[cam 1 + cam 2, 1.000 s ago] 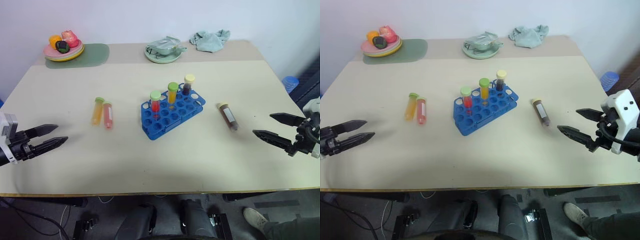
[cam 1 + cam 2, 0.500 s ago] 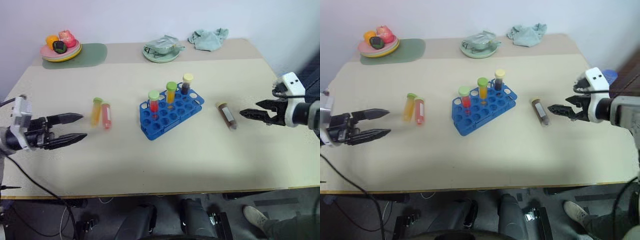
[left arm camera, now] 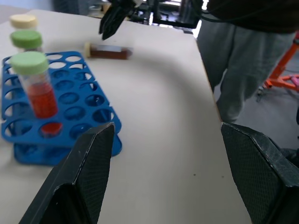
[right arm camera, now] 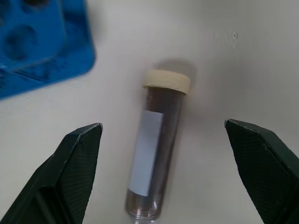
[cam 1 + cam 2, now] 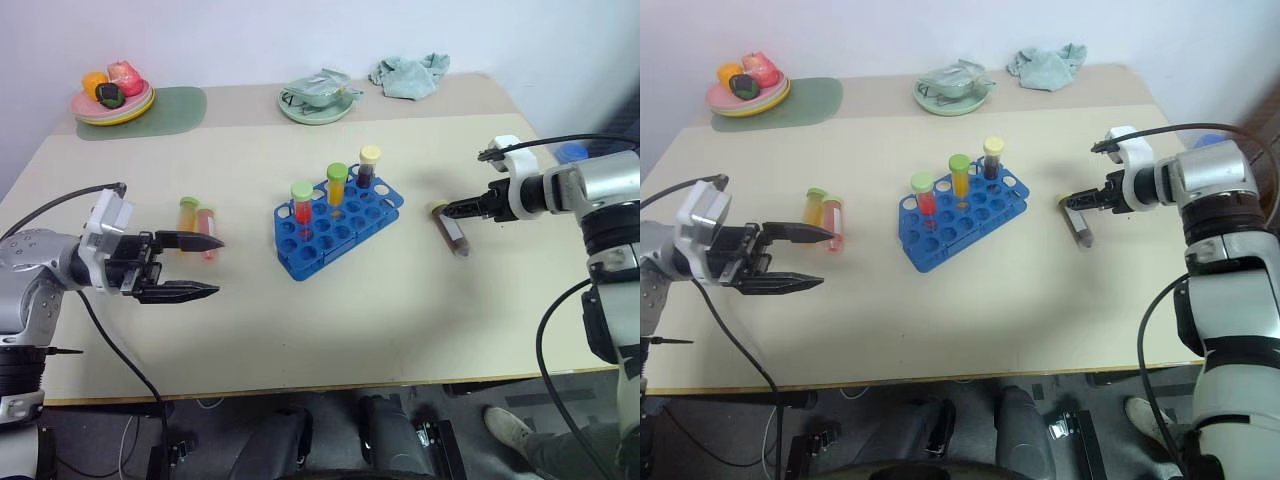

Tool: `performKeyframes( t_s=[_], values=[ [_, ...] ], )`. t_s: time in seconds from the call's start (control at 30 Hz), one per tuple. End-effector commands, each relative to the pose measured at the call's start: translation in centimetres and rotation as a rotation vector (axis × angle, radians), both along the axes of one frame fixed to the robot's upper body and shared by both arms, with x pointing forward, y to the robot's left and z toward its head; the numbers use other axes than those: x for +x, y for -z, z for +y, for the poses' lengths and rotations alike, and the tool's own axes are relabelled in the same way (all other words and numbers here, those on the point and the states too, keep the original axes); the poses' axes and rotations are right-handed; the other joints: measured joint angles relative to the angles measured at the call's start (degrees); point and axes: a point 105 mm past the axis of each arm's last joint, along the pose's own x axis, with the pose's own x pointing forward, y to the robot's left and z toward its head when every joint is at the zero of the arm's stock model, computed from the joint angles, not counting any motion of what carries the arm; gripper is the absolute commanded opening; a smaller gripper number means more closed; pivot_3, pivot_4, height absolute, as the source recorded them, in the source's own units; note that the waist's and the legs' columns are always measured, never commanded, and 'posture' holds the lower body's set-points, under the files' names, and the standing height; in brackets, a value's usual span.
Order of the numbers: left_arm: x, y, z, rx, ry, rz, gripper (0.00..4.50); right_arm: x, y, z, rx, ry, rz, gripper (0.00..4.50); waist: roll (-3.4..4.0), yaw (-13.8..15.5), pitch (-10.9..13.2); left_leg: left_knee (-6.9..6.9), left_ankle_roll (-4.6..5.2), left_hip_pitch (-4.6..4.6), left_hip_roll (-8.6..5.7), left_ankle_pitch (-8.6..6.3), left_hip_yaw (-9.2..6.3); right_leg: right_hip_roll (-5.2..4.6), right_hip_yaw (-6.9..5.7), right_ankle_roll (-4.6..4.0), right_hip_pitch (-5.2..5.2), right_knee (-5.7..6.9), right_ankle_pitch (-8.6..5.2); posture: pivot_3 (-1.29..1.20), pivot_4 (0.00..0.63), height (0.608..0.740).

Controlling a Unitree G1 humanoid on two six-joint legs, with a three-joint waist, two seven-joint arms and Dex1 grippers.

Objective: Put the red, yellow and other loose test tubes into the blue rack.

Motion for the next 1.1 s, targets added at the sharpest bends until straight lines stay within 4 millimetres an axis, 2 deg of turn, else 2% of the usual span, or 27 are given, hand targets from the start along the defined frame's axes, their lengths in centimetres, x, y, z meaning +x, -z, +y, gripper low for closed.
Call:
performKeyframes(
  t_s=[0.03,0.47,0.57,0.67,0.83,0.97,1.07,1.1],
  values=[
    [-0.4,-0.7,-0.5,0.009,0.023,-0.027,3.69,0.6,-1.0,0.1,-0.016,-0.002,-0.02,4.32,0.01,-0.07,0.0,0.0,0.0,0.0,0.0,0.0,0.0,0.0,0.0,0.0,-0.01,0.01,0.0,0.0,0.15,0.74],
    [-0.7,-0.6,-1.3,-0.002,0.027,-0.009,3.69,2.3,0.1,2.5,-0.022,-0.006,-0.02,4.32,0.02,-0.25,0.01,0.01,-0.02,0.01,0.02,0.01,0.04,0.03,0.05,-0.01,-0.05,0.07,0.01,0.0,0.15,0.74],
    [-0.8,-1.1,-1.6,-0.047,0.013,0.001,3.69,2.5,1.3,2.2,-0.081,0.015,-0.019,4.32,0.03,-0.27,0.01,0.01,-0.02,0.01,0.02,0.01,0.04,0.03,0.05,-0.01,-0.05,0.06,0.01,0.0,0.15,0.74],
    [-0.9,-0.9,-1.4,-0.033,-0.001,0.004,3.73,2.7,2.1,2.0,-0.14,0.016,-0.021,3.46,0.02,-0.29,0.01,0.02,-0.02,0.03,0.02,0.01,0.04,0.04,0.05,-0.01,-0.02,0.07,0.01,0.0,0.15,0.74],
    [-1.2,-0.6,-1.2,-0.02,-0.021,0.01,3.73,2.7,2.6,2.0,-0.186,-0.016,-0.022,0.99,0.02,-0.47,0.0,0.02,-0.04,0.07,0.05,0.01,0.06,0.07,0.07,-0.02,-0.02,0.1,0.01,0.0,0.15,0.74],
    [-1.2,-0.7,-1.1,-0.018,-0.033,0.009,3.73,3.0,1.8,2.4,-0.169,-0.042,-0.051,0.99,0.02,-0.47,0.01,0.04,-0.05,0.1,0.05,0.02,0.08,0.08,0.08,-0.03,0.0,0.11,0.02,0.0,0.15,0.74],
    [-1.3,-0.7,-1.0,-0.015,-0.045,0.006,3.73,3.5,-0.5,3.6,-0.117,-0.104,-0.13,0.99,0.05,-0.48,0.02,0.04,-0.05,0.09,0.06,0.02,0.08,0.08,0.09,-0.03,0.0,0.11,0.02,0.0,0.15,0.74],
    [-1.3,-0.8,-0.9,-0.016,-0.052,0.006,3.73,3.7,-1.9,4.5,-0.05,-0.116,-0.172,0.99,0.12,-0.53,0.07,0.04,-0.05,0.09,0.06,0.02,0.09,0.08,0.09,-0.03,-0.02,0.11,0.02,0.0,0.15,0.74]
  ],
)
